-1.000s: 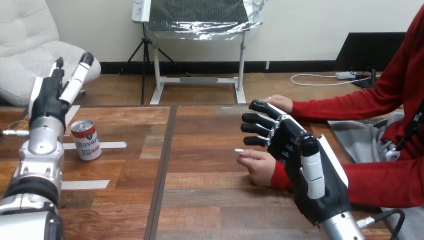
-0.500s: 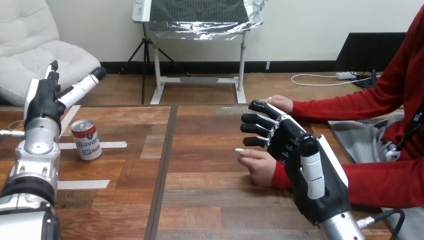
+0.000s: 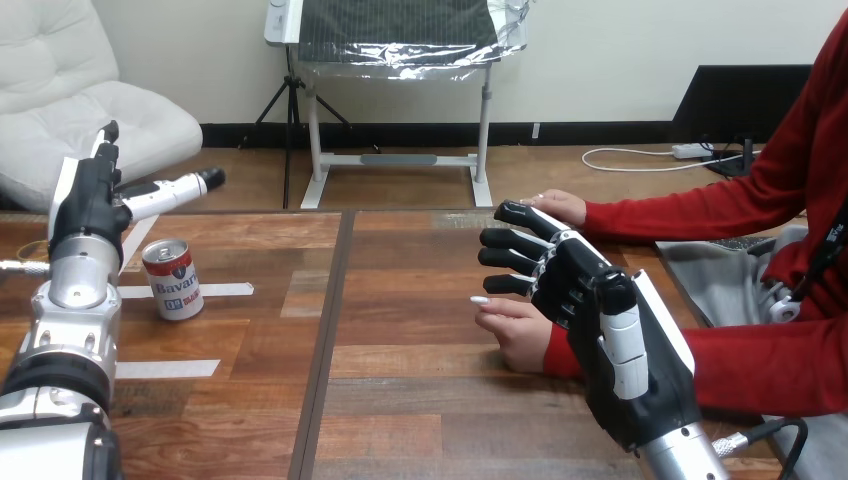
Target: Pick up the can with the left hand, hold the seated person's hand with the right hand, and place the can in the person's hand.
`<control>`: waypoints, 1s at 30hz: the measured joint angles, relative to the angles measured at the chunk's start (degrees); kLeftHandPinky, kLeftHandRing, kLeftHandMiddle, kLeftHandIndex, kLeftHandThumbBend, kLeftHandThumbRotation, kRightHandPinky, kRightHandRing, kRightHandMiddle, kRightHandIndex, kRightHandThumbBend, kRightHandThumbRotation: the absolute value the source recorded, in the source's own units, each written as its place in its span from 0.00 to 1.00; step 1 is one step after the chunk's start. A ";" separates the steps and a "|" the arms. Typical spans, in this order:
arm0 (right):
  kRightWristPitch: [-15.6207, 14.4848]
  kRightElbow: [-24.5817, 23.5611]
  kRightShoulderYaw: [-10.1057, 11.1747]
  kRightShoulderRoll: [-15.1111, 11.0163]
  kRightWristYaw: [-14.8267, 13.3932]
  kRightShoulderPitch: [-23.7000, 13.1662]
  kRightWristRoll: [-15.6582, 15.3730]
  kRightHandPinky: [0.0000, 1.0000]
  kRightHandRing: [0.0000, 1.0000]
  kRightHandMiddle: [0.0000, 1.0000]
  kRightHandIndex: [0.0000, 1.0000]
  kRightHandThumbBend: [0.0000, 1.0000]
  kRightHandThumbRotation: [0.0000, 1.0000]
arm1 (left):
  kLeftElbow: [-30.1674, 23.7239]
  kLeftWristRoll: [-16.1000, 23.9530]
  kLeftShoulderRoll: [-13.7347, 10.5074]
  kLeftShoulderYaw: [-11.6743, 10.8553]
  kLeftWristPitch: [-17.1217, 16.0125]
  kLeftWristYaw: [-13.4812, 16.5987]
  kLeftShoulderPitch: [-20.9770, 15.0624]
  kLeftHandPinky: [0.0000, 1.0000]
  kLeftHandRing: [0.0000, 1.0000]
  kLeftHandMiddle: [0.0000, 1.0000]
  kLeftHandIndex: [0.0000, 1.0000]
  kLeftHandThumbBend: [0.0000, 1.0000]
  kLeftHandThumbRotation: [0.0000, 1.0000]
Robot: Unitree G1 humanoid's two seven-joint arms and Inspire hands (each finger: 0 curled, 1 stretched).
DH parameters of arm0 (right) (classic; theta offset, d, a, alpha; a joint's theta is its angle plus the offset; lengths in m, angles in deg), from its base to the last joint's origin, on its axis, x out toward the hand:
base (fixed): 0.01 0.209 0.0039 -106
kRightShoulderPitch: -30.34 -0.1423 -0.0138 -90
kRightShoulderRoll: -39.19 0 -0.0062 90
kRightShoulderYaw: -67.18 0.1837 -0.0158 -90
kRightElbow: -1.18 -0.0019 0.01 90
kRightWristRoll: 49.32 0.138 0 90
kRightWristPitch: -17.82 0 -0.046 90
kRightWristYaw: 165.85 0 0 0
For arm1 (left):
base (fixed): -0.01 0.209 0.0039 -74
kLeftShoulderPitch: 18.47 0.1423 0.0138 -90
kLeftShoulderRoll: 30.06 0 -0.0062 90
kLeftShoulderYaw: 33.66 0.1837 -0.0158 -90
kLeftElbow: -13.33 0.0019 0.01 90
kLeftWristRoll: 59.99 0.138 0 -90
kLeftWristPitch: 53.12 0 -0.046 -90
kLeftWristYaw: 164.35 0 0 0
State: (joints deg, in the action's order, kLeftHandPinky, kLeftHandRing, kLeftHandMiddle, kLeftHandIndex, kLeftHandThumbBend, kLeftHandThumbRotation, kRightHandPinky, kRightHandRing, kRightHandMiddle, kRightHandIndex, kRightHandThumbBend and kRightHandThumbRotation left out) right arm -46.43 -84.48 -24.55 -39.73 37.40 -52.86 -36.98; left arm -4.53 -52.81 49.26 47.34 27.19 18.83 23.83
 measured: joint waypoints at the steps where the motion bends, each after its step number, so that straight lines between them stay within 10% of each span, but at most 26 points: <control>1: 0.00 0.00 0.00 0.00 0.01 0.00 0.00 0.72 0.79 0.80 0.85 0.89 1.00 | 0.00 0.00 0.00 0.00 0.00 0.00 0.00 0.91 0.96 0.99 0.98 0.90 0.00; 30: -0.01 0.00 0.00 -0.01 0.05 0.00 -0.02 0.74 0.80 0.80 0.85 0.89 1.00 | 0.04 0.90 0.14 2.27 0.33 0.54 0.01 0.89 0.94 0.96 0.97 0.90 0.00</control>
State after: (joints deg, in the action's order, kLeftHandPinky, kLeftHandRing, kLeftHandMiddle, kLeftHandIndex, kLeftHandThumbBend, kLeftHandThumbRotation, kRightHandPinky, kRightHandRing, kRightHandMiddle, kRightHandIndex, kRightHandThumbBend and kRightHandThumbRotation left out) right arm -46.44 -84.48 -24.55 -39.74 37.45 -52.85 -37.01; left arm -4.49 -51.91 49.40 49.61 27.52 19.37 23.84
